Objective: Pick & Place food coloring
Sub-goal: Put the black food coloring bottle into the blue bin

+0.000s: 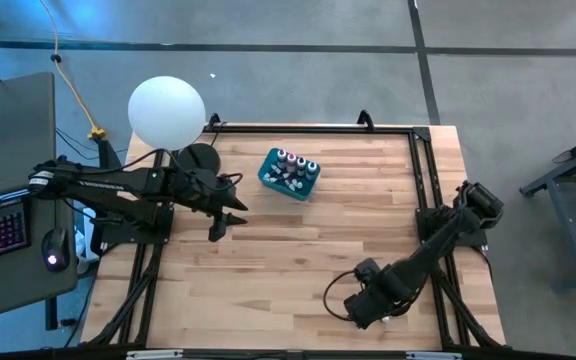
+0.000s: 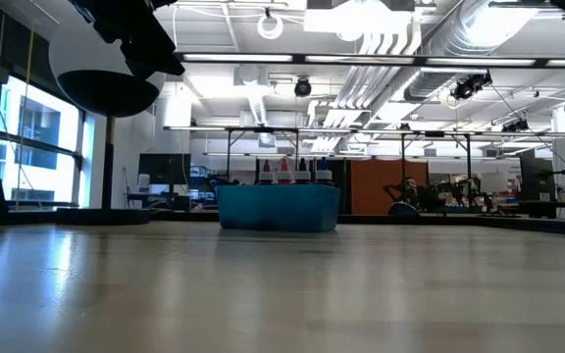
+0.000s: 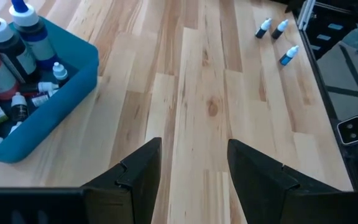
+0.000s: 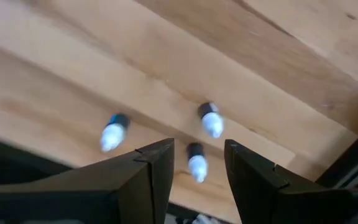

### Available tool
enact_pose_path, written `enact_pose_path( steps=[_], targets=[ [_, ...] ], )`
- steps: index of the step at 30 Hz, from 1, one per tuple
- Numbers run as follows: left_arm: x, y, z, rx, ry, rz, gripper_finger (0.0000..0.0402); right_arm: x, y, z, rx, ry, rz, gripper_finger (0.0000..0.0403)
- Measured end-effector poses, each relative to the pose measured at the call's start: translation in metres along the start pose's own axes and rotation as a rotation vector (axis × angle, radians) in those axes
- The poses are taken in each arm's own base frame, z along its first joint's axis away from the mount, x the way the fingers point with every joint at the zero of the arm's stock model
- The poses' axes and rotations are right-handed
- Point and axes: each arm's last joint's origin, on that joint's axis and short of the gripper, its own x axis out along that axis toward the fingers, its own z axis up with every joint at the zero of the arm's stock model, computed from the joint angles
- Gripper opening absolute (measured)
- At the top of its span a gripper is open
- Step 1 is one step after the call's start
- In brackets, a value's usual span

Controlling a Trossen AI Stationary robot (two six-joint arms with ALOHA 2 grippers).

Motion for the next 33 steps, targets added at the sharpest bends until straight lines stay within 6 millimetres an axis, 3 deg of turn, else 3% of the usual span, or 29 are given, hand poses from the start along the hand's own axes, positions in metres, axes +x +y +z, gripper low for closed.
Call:
enact_pose_path(
  steps=[12, 28, 33],
  targets=[
    [0.000, 0.000, 0.000, 0.007, 0.003, 0.002, 0.0182, 0.028, 0.009, -0.003, 0.082, 0.070, -0.116, 0.0134],
    [0.000, 0.000, -0.001, 0.007, 0.014, 0.004, 0.0182, 0.055, 0.013, -0.004, 0.109, 0.035, -0.212, 0.0134],
    [0.000, 0.000, -0.002, 0.006, 0.018, 0.003, 0.0182, 0.079, 0.004, -0.002, 0.117, 0.082, -0.226, 0.0133]
  ],
)
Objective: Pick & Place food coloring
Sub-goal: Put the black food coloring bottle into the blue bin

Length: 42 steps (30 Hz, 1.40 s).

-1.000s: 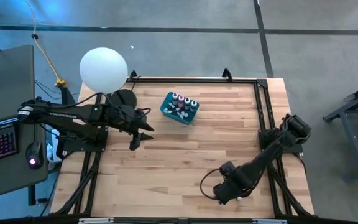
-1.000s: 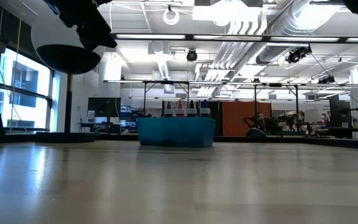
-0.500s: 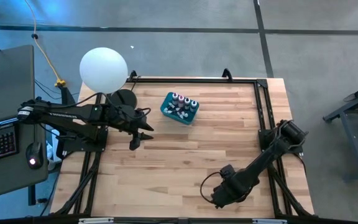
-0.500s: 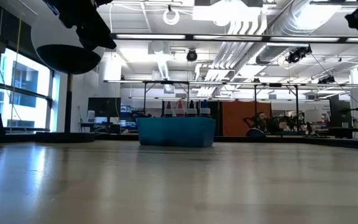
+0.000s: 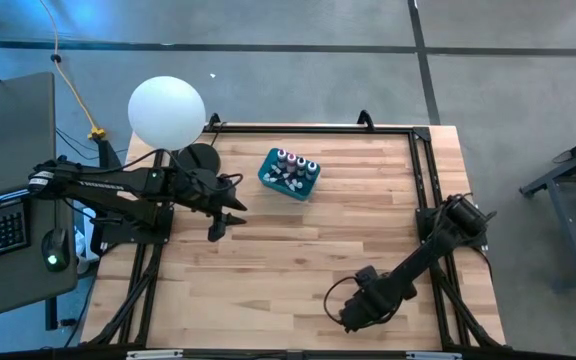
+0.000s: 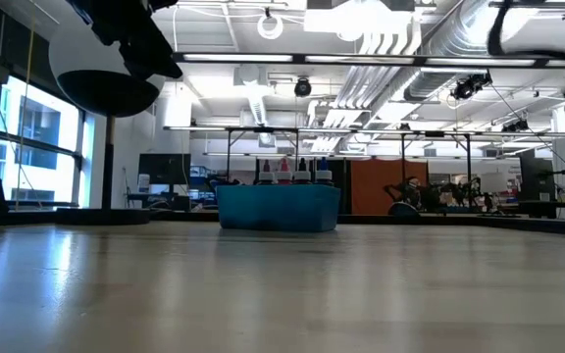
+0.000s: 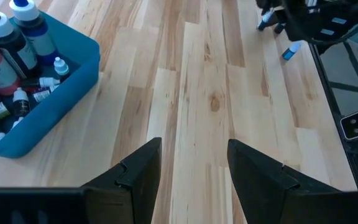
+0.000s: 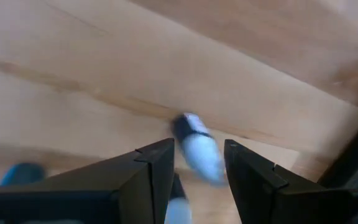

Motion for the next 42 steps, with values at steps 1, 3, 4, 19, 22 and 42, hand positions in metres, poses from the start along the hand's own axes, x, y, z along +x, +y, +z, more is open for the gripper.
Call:
enact_pose_path(
  steps=[1, 3, 4, 19, 22, 42],
  targets=[
    [0.000, 0.000, -0.001, 0.000, 0.005, 0.001, 0.0182, 0.006, -0.001, 0.001, -0.002, 0.004, 0.004, 0.0131],
    [0.000, 0.000, -0.001, -0.001, 0.012, 0.002, 0.0182, 0.017, -0.001, 0.004, -0.009, -0.001, 0.029, 0.0126],
    [0.000, 0.000, -0.001, -0.001, 0.012, 0.003, 0.0182, 0.020, 0.000, 0.004, -0.014, 0.004, 0.046, 0.0122],
    [0.000, 0.000, -0.001, -0.001, 0.011, 0.003, 0.0182, 0.013, 0.005, 0.015, -0.074, -0.033, 0.139, 0.0073],
    [0.000, 0.000, -0.001, 0.000, 0.008, 0.002, 0.0182, -0.018, 0.016, 0.030, -0.118, -0.190, 0.298, 0.0079],
    [0.000, 0.000, 0.000, 0.034, 0.000, 0.000, 0.0182, -0.111, 0.005, 0.307, -0.328, -0.803, 0.446, 0.0075]
  ],
)
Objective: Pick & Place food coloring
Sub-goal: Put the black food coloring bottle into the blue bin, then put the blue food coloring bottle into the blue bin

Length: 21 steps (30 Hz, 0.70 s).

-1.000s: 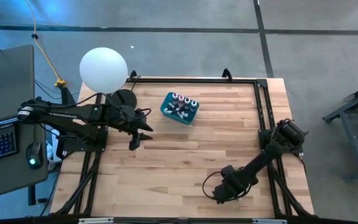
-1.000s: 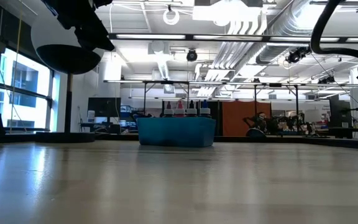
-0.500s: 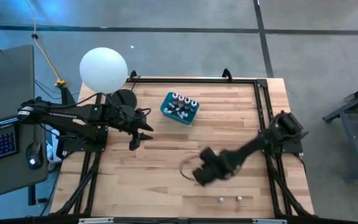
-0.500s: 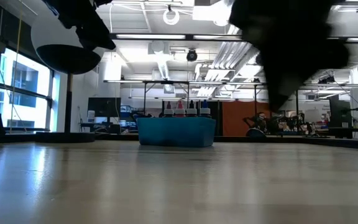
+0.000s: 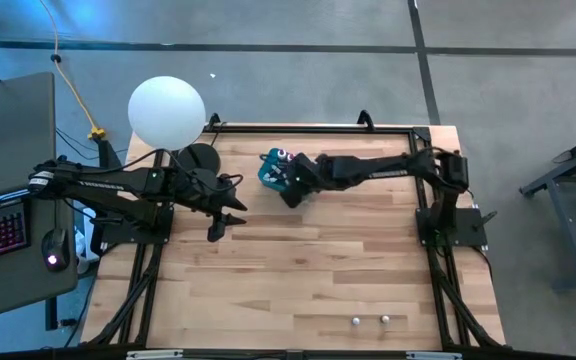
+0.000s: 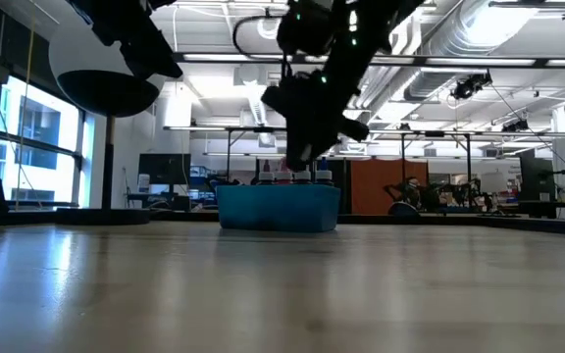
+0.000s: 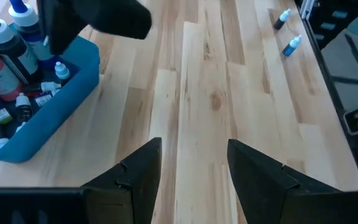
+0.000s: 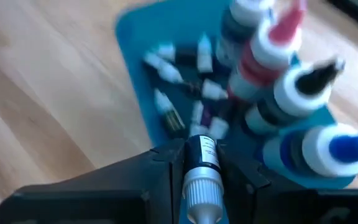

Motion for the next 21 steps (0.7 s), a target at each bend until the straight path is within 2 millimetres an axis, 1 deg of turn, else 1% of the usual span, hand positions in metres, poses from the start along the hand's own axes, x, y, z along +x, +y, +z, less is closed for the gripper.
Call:
enact_pose_path(
  steps=[2, 8, 12, 16, 21],
  targets=[
    [0.000, 0.000, -0.001, 0.022, 0.011, 0.001, 0.0182, 0.007, -0.008, -0.004, 0.005, 0.021, -0.005, 0.0075],
    [0.000, 0.000, -0.001, 0.057, 0.007, 0.001, 0.0182, 0.020, -0.021, -0.013, -0.004, 0.007, -0.035, 0.0077],
    [0.000, 0.000, -0.001, 0.056, 0.006, 0.001, 0.0182, 0.026, -0.027, -0.021, -0.069, 0.010, -0.050, 0.0080],
    [0.000, 0.000, -0.001, 0.055, 0.005, 0.001, 0.0182, 0.030, -0.030, -0.026, -0.080, 0.021, -0.034, 0.0095],
    [0.000, 0.000, 0.000, 0.055, 0.005, 0.001, 0.0182, 0.030, -0.031, -0.025, -0.131, 0.009, -0.052, 0.0122]
  ],
)
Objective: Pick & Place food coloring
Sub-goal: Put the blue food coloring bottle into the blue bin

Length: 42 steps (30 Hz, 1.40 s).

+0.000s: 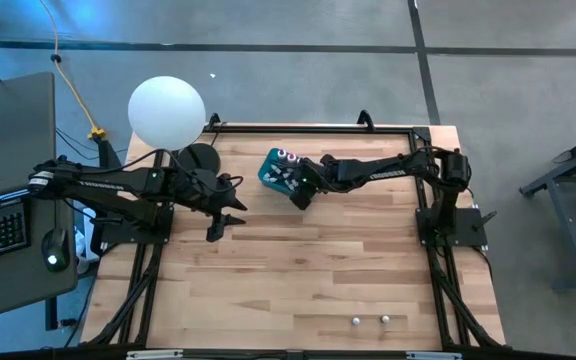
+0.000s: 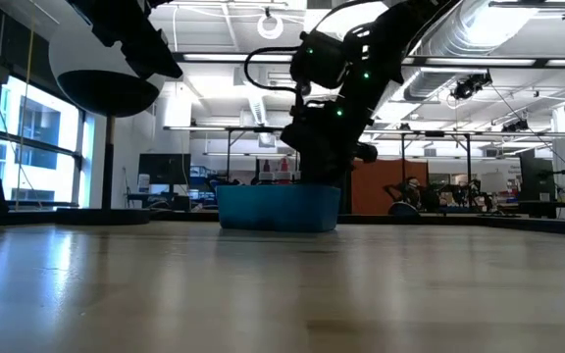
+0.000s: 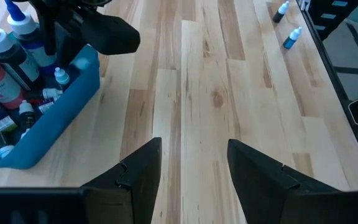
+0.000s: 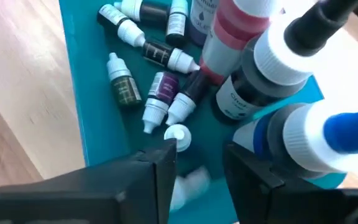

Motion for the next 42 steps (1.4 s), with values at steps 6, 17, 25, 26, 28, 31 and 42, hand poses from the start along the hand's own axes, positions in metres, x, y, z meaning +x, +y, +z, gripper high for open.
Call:
enact_pose_path(
  steps=[6, 17, 25, 26, 28, 31, 42],
  targets=[
    [0.000, 0.000, 0.000, 0.000, 0.002, 0.000, 0.0182, 0.000, 0.000, 0.003, -0.016, -0.022, 0.018, 0.0154],
    [0.000, 0.000, 0.000, 0.000, 0.005, 0.000, 0.0182, -0.051, 0.056, 0.026, -0.188, -0.003, 0.212, 0.0144],
    [0.000, 0.000, 0.000, -0.001, 0.004, 0.001, 0.0182, -0.135, 0.136, -0.008, -0.319, 0.115, 0.360, 0.0131],
    [0.000, 0.000, 0.000, -0.003, 0.004, 0.001, 0.0182, -0.144, 0.145, -0.016, -0.313, 0.129, 0.387, 0.0131],
    [0.000, 0.000, 0.000, -0.013, 0.004, 0.001, 0.0182, -0.159, 0.163, -0.035, -0.291, 0.158, 0.443, 0.0133],
    [0.000, 0.000, 0.000, -0.019, 0.004, 0.001, 0.0182, -0.179, 0.188, -0.068, -0.278, 0.175, 0.492, 0.0142],
    [0.000, -0.001, 0.001, -0.041, -0.011, -0.018, 0.0182, -0.205, 0.216, -0.162, -0.194, 0.375, 0.517, 0.0202]
  ],
)
